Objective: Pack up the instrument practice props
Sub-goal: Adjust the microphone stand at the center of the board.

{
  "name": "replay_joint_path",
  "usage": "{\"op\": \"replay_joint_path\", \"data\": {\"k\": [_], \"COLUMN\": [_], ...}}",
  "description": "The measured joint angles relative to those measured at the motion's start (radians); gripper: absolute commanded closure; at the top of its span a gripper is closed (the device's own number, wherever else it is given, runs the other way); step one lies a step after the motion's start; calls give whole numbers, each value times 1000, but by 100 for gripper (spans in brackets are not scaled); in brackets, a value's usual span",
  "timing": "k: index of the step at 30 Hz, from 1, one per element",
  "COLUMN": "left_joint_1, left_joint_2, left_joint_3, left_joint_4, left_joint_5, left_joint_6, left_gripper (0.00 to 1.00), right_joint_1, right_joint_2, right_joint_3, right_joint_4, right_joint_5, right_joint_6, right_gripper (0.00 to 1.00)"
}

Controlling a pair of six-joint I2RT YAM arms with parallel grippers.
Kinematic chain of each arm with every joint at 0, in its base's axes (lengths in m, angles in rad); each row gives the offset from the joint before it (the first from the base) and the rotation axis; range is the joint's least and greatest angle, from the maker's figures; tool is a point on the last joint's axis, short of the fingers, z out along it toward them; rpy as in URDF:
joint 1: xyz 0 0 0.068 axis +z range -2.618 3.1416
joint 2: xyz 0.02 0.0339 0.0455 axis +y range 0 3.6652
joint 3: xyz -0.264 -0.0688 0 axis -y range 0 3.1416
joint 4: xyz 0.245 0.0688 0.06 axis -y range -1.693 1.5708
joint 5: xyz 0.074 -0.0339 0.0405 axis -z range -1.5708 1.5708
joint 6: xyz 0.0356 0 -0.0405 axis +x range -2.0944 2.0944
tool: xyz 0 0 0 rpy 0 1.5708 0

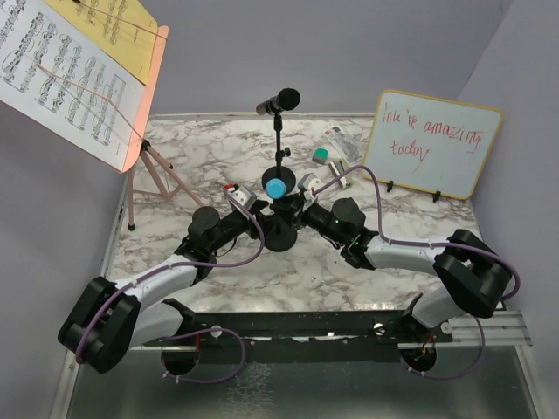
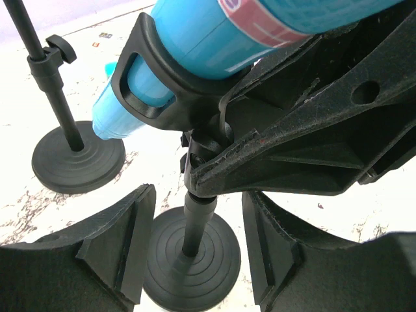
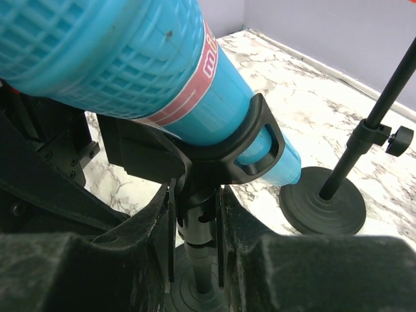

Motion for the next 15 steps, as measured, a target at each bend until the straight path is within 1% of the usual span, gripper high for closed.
{"op": "replay_joint_path", "data": {"k": [6, 8, 11, 15], "left_joint_1": [-2, -2, -2, -2], "left_joint_2": [-35, -42, -51, -72], "left_joint_3": [-18, -23, -24, -32], "left_joint_4": [-34, -42, -49, -48], "left_joint_5": [-15, -19, -30, -40], "left_joint_6": [-4, -7, -16, -33], "left_gripper": [39, 39, 39, 38], "right_joint_1": [-10, -13, -16, -18], "right_joint_2": [46, 64, 86, 110], "right_joint_3": [-45, -60, -75, -86], "right_joint_4": [121, 167, 231, 291], "right_joint_5": [-33, -40, -46, -48], "right_joint_6": [-6, -5, -1, 6], "right_gripper": [100, 98, 89, 67]}}
